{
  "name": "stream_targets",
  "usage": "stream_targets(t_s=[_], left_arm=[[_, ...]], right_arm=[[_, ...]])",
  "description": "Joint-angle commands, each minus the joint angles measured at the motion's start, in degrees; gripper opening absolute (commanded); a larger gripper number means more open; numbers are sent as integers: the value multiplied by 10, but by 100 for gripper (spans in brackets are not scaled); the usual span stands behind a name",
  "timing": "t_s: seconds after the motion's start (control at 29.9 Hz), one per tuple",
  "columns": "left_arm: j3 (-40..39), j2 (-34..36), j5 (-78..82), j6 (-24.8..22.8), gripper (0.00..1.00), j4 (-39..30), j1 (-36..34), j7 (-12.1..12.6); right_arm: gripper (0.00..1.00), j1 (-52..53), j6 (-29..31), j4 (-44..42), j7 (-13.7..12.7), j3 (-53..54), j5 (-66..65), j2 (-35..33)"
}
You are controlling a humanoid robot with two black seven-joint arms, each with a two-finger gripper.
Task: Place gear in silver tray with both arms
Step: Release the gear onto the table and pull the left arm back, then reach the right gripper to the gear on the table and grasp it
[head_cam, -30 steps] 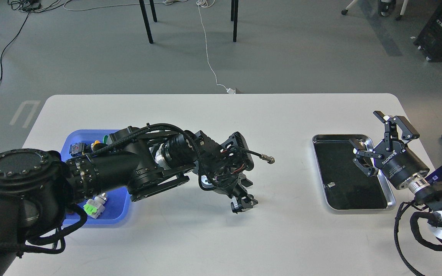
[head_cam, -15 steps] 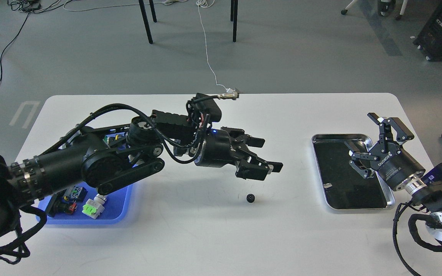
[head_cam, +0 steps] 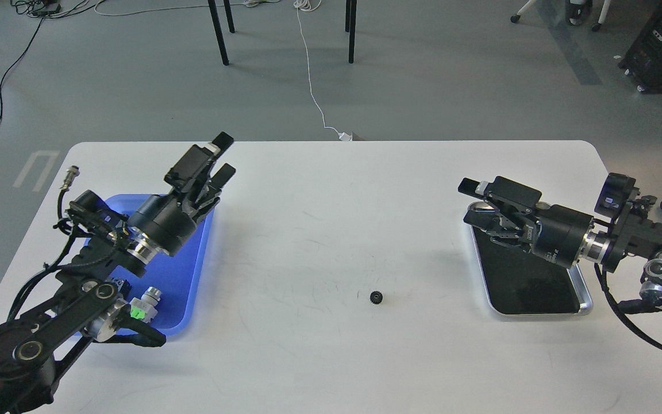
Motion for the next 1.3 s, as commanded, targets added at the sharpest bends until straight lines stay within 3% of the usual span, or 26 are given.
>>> stream_targets(t_s=[0.0,0.13,0.37,0.47,0.57,0.67,0.77,1.27], left_arm=[[-57,-14,-64,-23,98,4,23,0],[-80,-24,-101,-66,98,7,26,0],[-82,-48,-99,-66,98,7,26,0],[-82,-50,-99,-65,98,7,27,0],[-82,-50,-98,-65,98,4,31,0],[-83,-48,-98,-65,98,2,34,0],[-83,-47,-97,-65,98,2,34,0],[-106,-48,-98,-65,98,2,36,0]], right_arm=[[99,124,-6,13,0,-131,-114,19],[99,197,-6,13,0,-210,-229,65],[98,303,-20,4,0,-316,-311,173],[97,326,-55,-15,0,-358,-332,211],[94,336,-134,-47,0,-404,-357,251],[85,336,-168,-66,0,-434,-356,279],[71,332,-174,-67,0,-443,-355,293],[71,307,-181,-102,0,-464,-353,324]])
